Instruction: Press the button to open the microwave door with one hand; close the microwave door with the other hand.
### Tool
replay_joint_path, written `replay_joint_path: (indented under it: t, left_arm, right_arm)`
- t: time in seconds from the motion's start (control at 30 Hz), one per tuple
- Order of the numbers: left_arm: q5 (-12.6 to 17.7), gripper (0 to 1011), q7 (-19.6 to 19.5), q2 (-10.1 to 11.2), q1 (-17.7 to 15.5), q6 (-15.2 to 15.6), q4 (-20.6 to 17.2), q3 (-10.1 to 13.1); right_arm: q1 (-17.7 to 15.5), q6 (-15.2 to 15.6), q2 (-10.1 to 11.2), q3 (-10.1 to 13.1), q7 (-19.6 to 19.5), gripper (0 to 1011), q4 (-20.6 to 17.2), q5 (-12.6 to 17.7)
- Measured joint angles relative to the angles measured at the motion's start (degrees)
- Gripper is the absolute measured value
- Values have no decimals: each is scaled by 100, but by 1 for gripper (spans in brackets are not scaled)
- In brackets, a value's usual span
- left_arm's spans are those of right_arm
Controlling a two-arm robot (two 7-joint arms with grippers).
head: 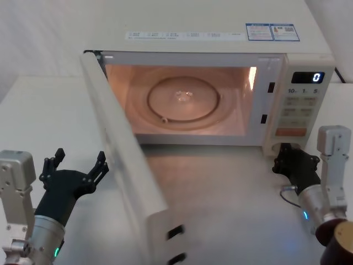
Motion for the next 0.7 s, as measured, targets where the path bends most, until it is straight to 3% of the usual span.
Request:
replay_joint_path:
  t: [0.7]
  left_arm:
    - [0, 1001, 0, 0, 0, 0, 0, 0]
  right_arm:
    - [-1055, 244, 485, -64, 262, 0, -1422, -134]
